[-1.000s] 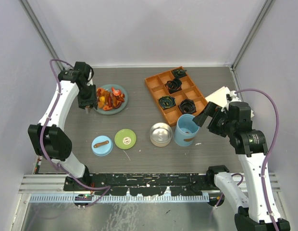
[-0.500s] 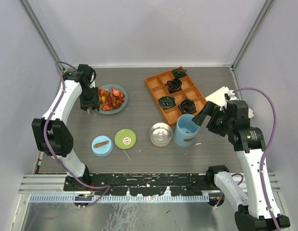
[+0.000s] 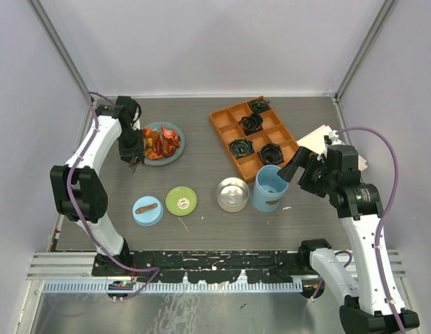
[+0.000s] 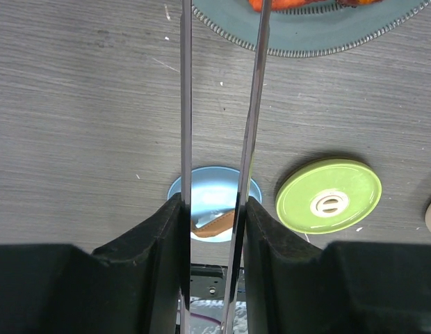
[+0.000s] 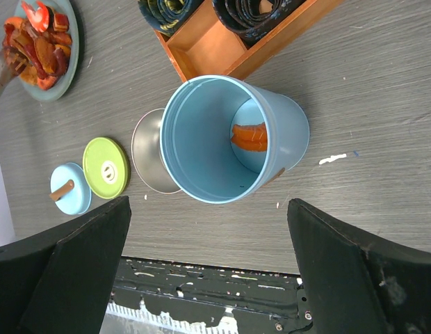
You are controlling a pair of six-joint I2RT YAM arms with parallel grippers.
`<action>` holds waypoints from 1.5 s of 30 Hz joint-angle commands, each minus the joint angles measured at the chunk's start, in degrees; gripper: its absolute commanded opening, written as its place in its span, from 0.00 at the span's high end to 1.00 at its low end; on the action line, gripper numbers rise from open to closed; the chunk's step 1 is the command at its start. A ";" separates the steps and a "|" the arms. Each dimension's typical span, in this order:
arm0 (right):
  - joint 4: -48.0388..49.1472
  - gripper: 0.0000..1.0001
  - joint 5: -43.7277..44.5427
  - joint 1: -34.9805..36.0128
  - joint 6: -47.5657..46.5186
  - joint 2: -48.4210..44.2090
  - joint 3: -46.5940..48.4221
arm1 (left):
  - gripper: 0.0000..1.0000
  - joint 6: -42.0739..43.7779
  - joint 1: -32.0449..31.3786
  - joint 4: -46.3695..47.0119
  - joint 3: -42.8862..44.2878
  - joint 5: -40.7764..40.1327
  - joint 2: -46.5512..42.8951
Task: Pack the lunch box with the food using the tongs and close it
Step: Pick up the fake food from the plate.
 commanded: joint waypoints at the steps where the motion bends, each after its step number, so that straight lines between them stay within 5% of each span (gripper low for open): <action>1: 2.37 0.00 -0.02 -0.18 0.06 -0.67 0.68 | 0.69 -0.09 0.33 1.03 -0.47 0.63 -2.35; 9: 1.97 0.00 0.02 -0.19 0.16 -1.32 0.96 | 0.80 -0.88 0.34 0.85 -0.19 1.33 -6.58; 39: 1.22 0.00 0.18 -0.18 0.53 -3.07 1.16 | 0.88 -0.93 0.31 -6.03 9.15 5.58 -11.79; 45: 1.31 0.00 0.48 -0.18 0.67 -3.00 0.87 | 0.88 -2.94 -6.05 -7.67 15.53 10.39 -13.07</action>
